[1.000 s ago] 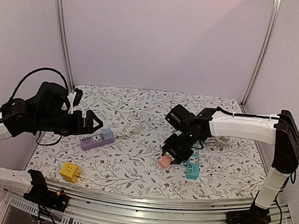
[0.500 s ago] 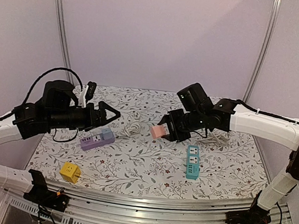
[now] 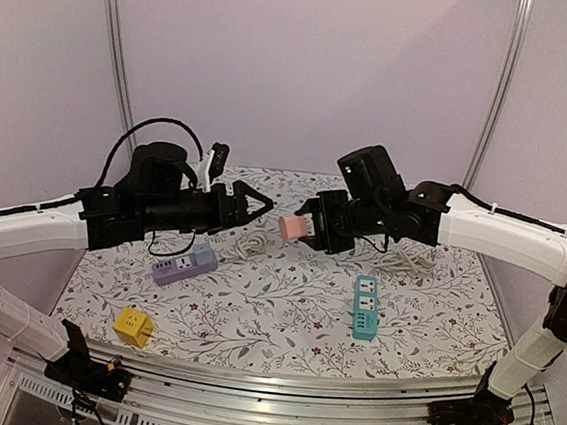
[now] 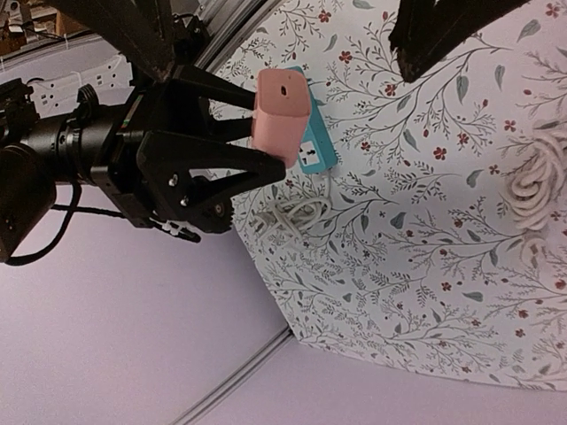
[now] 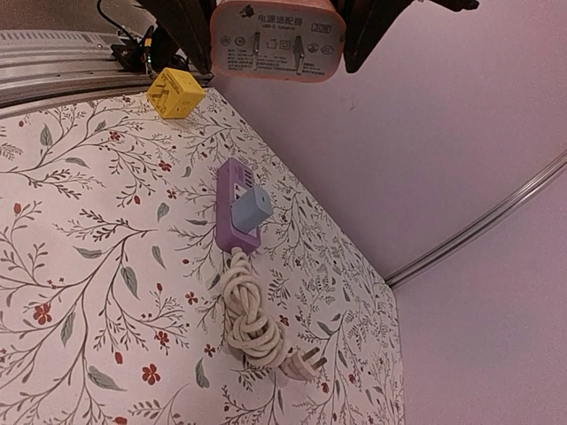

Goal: Insert the plug

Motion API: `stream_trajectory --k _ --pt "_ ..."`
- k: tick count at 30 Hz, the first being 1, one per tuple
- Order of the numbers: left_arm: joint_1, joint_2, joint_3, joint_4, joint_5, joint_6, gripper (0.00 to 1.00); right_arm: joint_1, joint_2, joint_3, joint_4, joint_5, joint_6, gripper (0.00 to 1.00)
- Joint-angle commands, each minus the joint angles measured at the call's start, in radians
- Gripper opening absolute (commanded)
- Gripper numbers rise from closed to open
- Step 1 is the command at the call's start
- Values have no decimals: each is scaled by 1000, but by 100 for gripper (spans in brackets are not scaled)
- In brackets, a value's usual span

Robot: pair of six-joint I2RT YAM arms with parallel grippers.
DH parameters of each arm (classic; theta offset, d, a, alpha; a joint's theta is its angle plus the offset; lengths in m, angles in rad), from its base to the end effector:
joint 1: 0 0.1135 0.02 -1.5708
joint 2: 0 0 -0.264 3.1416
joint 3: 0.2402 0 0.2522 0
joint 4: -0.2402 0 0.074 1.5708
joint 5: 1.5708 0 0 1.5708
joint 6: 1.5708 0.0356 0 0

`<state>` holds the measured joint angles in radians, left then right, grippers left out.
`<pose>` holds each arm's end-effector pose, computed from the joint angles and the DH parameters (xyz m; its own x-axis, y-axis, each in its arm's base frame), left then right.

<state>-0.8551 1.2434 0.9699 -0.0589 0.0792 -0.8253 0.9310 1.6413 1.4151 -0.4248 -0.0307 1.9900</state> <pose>0.1886 -0.2212 0.3194 -0.7340 -0.2721 -0.6222 0.3863 0.5863 -0.7120 0.2248 0.3038 0.3140 -0.5985 0.7251 0.3408 0.6628 0.2091 0.7190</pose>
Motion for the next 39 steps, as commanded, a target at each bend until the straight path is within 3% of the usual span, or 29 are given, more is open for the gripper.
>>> stream_trajectory --k 1,12,22,28,34,39 --pt "-32 44 14 143 5 20 84 7 -26 25 33 61 145 23" --pt "-56 161 45 222 6 52 81 7 -15 70 53 64 161 23" --pt "-56 185 50 256 12 72 62 9 -24 73 62 52 156 22" --pt "-56 210 64 259 27 71 58 15 -28 67 71 43 153 22" --pt "-56 218 70 261 36 75 41 17 -35 64 78 43 149 22" --pt "-55 218 69 261 49 83 10 17 -38 61 80 43 145 22"
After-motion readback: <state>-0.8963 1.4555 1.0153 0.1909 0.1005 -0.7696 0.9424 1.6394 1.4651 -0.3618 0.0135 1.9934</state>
